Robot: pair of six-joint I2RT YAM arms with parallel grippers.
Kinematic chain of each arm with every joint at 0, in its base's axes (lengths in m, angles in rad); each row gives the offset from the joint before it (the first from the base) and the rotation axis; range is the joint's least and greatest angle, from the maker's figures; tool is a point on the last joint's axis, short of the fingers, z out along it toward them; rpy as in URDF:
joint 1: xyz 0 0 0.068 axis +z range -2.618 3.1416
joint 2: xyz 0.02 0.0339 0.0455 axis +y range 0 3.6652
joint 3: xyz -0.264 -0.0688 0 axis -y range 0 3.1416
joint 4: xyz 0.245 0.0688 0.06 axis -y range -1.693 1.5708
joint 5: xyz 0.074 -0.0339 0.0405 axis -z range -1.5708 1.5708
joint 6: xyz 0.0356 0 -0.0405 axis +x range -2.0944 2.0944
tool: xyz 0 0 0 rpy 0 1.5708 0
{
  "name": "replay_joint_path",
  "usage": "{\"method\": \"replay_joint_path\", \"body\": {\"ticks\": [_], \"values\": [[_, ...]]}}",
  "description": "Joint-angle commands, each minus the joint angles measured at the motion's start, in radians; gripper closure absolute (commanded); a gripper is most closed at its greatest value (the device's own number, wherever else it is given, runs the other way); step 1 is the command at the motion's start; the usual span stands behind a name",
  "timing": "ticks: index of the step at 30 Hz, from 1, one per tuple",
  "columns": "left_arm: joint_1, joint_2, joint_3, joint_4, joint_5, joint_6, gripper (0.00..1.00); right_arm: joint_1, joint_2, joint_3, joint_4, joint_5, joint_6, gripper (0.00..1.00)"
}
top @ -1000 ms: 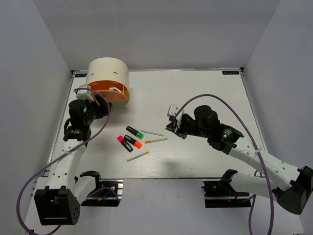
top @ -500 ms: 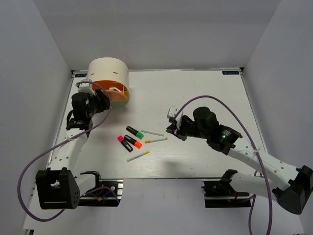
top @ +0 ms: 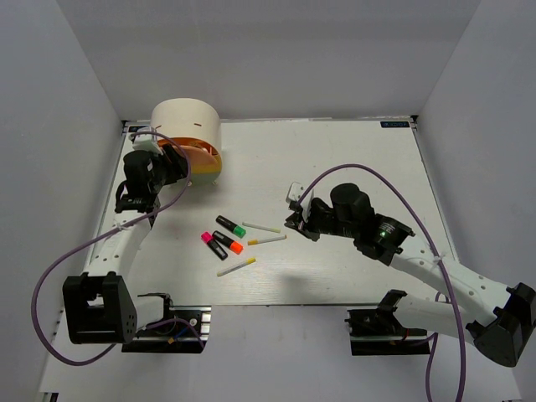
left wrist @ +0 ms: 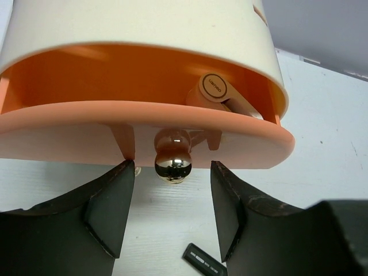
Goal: Sort the stationery into containers
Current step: Close the drawer in the storage box.
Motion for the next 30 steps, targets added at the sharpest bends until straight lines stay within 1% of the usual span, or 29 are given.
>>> {"method": "replay_joint_path", "body": {"ticks": [1, 7, 19, 30], "values": [[0.004, 0.006, 0.048, 0.039, -0.011, -0.005, 0.35, 0.000, -0.021, -0.012, 0.049, 0.006, 0.009, 0.80], [0.004, 0.028, 0.048, 0.071, -0.011, -0.005, 0.35, 0.000, -0.021, -0.014, 0.050, 0.011, 0.009, 0.80], [0.004, 0.092, 0.068, 0.131, 0.018, -0.068, 0.35, 0.002, -0.019, -0.019, 0.055, 0.017, 0.006, 0.79], [0.004, 0.112, 0.097, 0.140, 0.027, -0.077, 0.35, 0.002, -0.016, -0.022, 0.058, 0.015, 0.006, 0.79]]}}
